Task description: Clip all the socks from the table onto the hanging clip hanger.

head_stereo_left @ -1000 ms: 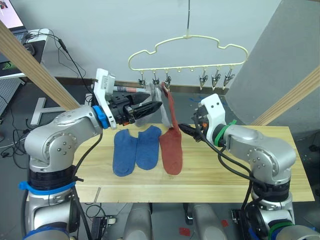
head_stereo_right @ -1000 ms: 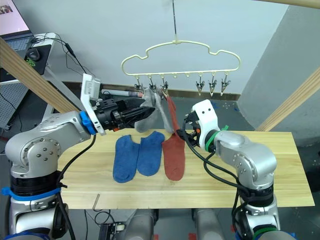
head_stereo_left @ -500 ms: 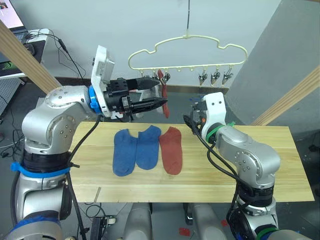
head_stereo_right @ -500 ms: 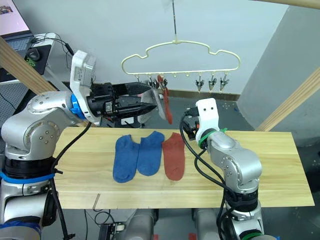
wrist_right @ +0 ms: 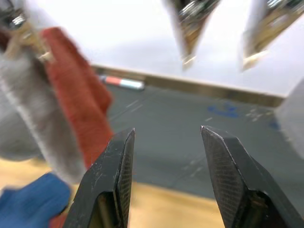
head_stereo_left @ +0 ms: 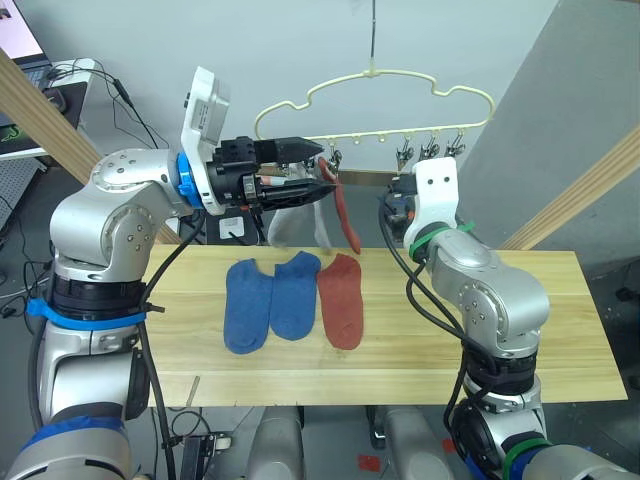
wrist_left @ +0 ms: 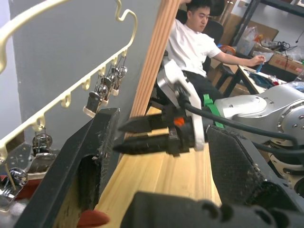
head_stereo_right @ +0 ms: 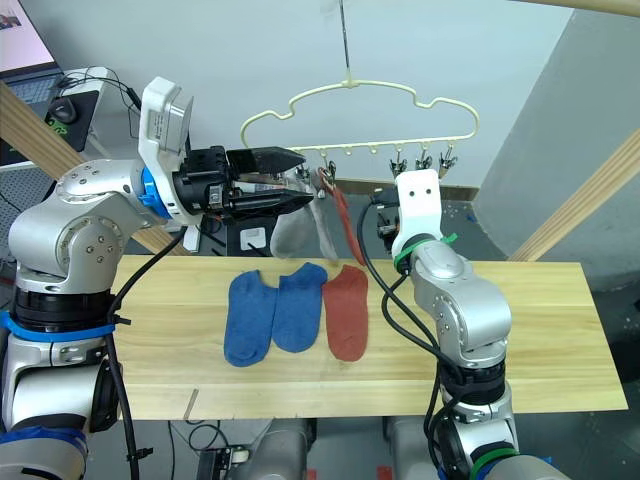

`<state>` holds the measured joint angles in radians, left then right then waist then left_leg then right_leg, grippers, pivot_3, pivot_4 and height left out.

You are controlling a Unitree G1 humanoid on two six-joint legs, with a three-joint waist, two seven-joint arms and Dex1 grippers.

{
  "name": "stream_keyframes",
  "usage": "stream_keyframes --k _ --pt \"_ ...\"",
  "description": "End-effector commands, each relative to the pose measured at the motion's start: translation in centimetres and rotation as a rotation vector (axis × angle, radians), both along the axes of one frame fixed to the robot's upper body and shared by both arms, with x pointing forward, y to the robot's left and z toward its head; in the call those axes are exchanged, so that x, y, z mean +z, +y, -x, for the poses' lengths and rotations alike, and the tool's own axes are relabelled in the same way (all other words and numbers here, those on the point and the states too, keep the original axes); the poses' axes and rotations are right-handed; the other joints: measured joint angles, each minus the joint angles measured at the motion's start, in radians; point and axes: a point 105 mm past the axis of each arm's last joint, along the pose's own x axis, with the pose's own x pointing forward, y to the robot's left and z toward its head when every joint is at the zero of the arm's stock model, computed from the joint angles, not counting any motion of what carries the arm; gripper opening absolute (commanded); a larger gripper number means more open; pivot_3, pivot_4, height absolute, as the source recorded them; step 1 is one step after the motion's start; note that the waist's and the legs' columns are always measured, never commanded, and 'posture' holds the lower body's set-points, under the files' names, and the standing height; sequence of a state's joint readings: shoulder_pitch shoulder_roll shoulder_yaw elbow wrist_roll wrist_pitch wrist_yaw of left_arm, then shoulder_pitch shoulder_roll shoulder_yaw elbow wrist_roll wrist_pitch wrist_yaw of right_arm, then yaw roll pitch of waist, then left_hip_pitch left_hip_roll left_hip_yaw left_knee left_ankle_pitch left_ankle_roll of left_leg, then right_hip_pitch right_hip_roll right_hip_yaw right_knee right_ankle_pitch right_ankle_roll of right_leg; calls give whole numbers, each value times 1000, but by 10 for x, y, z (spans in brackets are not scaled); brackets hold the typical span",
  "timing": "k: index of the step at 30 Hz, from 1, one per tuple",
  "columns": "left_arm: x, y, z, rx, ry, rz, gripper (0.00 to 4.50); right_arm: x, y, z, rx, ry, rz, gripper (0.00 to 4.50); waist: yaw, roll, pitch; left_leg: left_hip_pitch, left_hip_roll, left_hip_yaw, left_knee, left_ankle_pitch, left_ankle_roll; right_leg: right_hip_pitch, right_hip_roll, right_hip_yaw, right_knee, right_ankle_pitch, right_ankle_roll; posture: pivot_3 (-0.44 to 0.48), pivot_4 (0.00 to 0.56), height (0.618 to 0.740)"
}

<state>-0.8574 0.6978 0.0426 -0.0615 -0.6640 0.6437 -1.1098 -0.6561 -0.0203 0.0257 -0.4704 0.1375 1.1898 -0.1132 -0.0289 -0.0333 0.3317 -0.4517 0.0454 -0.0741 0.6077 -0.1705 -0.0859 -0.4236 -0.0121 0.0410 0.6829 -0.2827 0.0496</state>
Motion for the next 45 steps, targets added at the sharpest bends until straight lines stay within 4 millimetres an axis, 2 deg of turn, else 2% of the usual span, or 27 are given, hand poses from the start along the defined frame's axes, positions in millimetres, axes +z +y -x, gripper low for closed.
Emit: stream_keyframes --k 1,15,18,30,33,35,45 --pt "12 5 5 -20 -28 39 3334 19 0 1 -46 -98 -16 2282 0 0 0 0 0 0 0 0 0 0 0 0 0 0 0 58 289 740" --pt "5 4 1 9 16 87 3334 27 13 -3 -47 -174 -58 2282 0 0 0 0 0 0 1 0 0 -1 0 0 4 0 0 56 311 740" --pt "5 5 1 15 17 84 3334 26 14 -4 -45 -171 -62 1737 0 0 0 0 0 0 1 0 0 -1 0 0 5 0 0 64 314 740" --pt "6 7 -1 33 7 82 3334 31 8 -15 -46 -176 -78 1737 0 0 0 0 0 0 2 0 0 -2 0 0 7 0 0 71 315 740" --pt "7 7 -1 39 4 85 3334 33 4 -18 -51 -177 -82 2315 0 0 0 0 0 0 2 0 0 -2 0 0 7 0 0 71 315 740" --pt "7 7 -1 41 3 85 3334 35 3 -20 -58 -183 -77 2936 0 0 0 0 0 0 2 0 0 -2 0 0 7 0 0 71 315 740" --pt "6 4 -2 50 0 93 3334 50 6 -31 -24 -215 -56 2936 1 0 0 0 0 0 2 0 0 -2 0 0 8 0 0 86 321 740"
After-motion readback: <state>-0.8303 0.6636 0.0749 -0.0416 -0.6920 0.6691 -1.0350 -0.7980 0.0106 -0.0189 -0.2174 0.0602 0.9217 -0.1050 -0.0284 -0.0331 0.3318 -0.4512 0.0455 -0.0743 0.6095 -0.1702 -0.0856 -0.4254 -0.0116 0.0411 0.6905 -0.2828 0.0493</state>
